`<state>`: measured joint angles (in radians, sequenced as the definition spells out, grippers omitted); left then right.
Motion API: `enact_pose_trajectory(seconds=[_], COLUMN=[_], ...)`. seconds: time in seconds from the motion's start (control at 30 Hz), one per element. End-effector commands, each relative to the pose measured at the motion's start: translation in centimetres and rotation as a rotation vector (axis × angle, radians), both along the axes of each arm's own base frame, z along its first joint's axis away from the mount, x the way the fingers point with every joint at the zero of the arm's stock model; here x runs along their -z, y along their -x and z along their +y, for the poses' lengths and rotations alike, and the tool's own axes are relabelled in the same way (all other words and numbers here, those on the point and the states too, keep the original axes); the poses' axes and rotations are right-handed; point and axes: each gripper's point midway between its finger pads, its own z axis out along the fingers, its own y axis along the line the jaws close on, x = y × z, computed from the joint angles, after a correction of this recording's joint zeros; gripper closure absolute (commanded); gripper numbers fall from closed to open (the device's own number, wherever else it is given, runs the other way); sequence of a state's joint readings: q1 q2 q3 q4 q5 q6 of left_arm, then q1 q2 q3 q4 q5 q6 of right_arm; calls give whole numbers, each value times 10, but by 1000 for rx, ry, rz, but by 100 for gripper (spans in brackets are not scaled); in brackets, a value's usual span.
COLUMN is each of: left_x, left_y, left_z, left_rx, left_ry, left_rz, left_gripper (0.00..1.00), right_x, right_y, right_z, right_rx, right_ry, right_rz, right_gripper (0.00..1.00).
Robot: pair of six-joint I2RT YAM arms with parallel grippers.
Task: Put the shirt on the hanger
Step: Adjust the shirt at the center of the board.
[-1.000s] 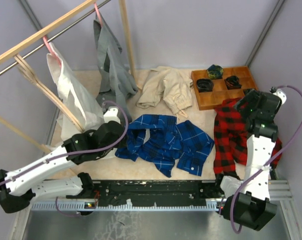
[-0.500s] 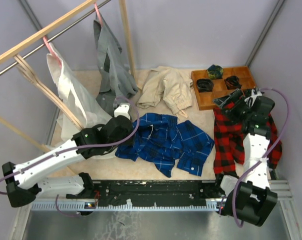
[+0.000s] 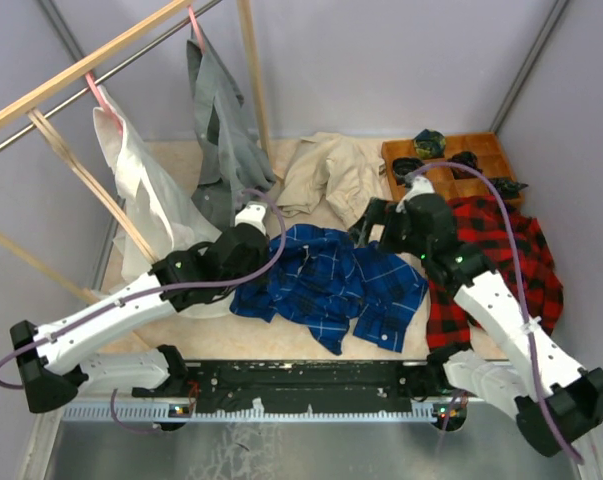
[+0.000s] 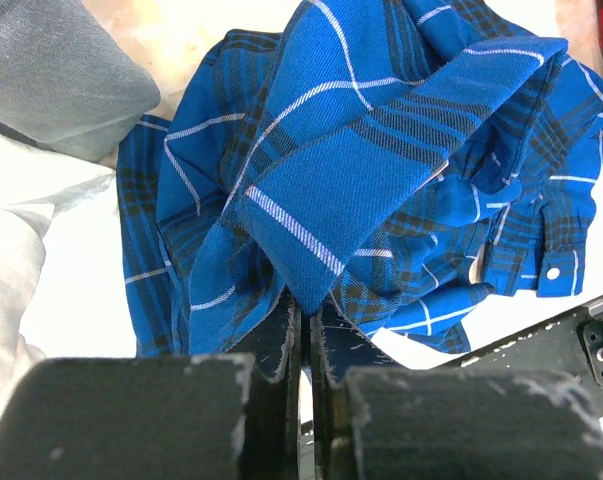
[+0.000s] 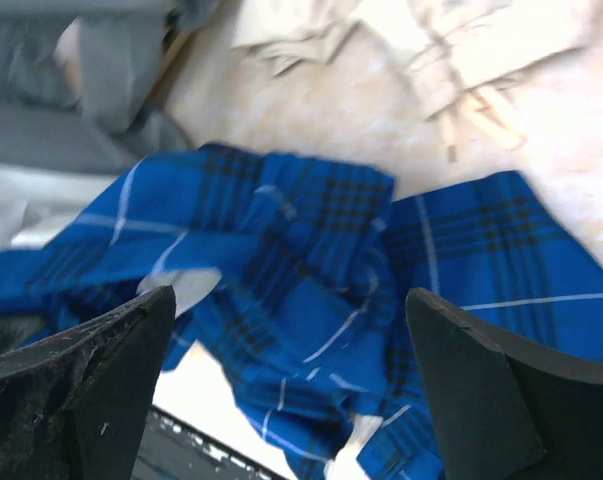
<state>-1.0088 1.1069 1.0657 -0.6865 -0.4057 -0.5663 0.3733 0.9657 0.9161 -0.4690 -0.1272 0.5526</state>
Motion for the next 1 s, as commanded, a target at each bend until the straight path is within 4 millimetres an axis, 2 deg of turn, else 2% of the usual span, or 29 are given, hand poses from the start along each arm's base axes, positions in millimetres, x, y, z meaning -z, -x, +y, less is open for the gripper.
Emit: enact_pose_trajectory(seconds=[0.0, 0.07, 0.27, 0.4, 0.57, 0.67, 0.73, 0.87, 0.97], left_x=[-16, -18, -34, -35, -28, -26, -25, -24, -24], left_y=[-1, 1, 2, -1, -2, -2, -2, -1, 0], left_z=[-4, -3, 2, 7, 3, 1, 1, 2, 4], left_rx=[33, 31, 46, 19, 17, 16, 13, 9, 5], left_ry=[43, 63, 162, 139, 124, 123, 123, 118, 119], left_rz=[-30, -33, -131, -140, -106, -96, -92, -87, -86], left_gripper=[100, 100, 100, 100, 100, 100, 100, 100, 100], right_x=[-39, -36, 2, 19, 9, 13, 16, 12, 13], right_y=[18, 30, 62, 70, 78, 83, 89, 100, 94], right_z=[13, 21, 43, 31, 28, 28, 34, 61, 70], right_rx=[51, 6, -173, -162, -144, -136, -138, -148, -88], right_ry=[43, 13, -30, 32, -32, -6, 15, 40, 76], right_rz=[-195, -207, -130, -81, -120, -102, -98, -142, -186], right_gripper=[2, 1, 1, 1, 3, 6, 7, 7, 7])
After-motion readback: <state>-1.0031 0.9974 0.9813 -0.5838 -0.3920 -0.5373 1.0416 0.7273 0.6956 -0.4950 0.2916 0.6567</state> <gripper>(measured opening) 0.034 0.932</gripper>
